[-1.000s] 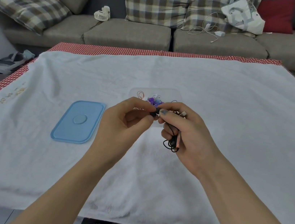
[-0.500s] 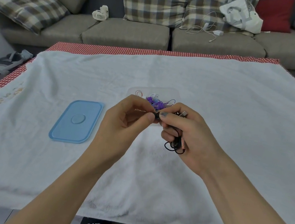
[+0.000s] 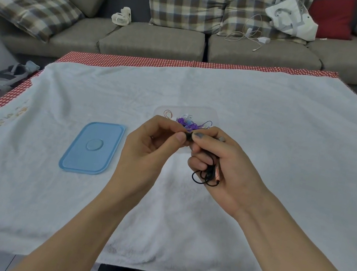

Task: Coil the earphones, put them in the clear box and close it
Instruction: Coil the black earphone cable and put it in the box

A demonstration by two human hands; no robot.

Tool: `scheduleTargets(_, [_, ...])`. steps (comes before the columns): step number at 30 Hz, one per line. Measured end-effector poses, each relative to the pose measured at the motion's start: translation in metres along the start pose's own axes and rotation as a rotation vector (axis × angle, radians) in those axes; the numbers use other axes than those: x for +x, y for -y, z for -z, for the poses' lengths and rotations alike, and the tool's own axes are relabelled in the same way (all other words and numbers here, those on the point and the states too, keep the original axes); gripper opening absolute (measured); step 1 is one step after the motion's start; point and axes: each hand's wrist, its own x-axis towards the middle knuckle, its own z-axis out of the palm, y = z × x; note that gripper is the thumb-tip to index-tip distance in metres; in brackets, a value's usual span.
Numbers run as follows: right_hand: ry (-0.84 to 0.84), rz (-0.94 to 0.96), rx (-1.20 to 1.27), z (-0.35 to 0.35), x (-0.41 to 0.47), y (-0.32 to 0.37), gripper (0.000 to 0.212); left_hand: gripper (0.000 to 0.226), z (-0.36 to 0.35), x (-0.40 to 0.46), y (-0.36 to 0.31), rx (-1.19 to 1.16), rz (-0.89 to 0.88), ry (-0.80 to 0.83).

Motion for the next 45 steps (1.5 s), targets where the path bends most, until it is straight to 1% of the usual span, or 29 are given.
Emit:
scheduleTargets(3, [0.015,-0.009,0.036,0.0,-0.001,0.002,0.022,0.013,0.0,0.001,0.002,-0.042,0.017,-0.003])
scheduleTargets(8, [0.019,-0.017,0.067,-0.002,-0.003,0.003,0.019,0.015,-0.001,0.001,0.002,-0.086,0.021,0.002])
scheduleTargets(13, [0.014,-0.014,0.067,-0.003,-0.003,0.003,0.02,0.007,0.001,0.002,0.004,-0.119,0.036,0.013])
scheduleTargets(16, [0.014,-0.004,0.054,-0.004,-0.003,0.002,0.02,0.008,0.002,0.003,0.005,-0.148,0.06,0.006])
scheduleTargets(20, [-0.002,0.012,0.058,-0.006,-0.003,0.001,0.02,0.003,0.001,0.002,0.005,-0.169,0.053,0.013])
scheduleTargets(25, [-0.033,0.027,0.081,-0.009,-0.004,-0.002,0.02,0.021,-0.002,0.0,0.001,-0.064,-0.027,-0.001])
scheduleTargets(30, [-0.095,0.064,0.092,-0.015,-0.004,-0.005,0.018,0.022,-0.005,-0.002,-0.004,0.021,-0.1,-0.024])
scheduleTargets(35, [-0.115,0.098,0.015,-0.015,-0.006,-0.007,0.015,0.024,-0.003,0.0,-0.004,0.022,-0.081,-0.029])
scheduleTargets(41, [-0.114,0.132,-0.057,-0.015,-0.007,-0.007,0.013,0.023,-0.002,0.001,-0.003,-0.05,-0.044,-0.005])
scheduleTargets(45, [-0.07,0.095,0.0,-0.017,-0.007,-0.005,0.011,0.014,-0.005,-0.001,0.0,-0.234,0.028,-0.026])
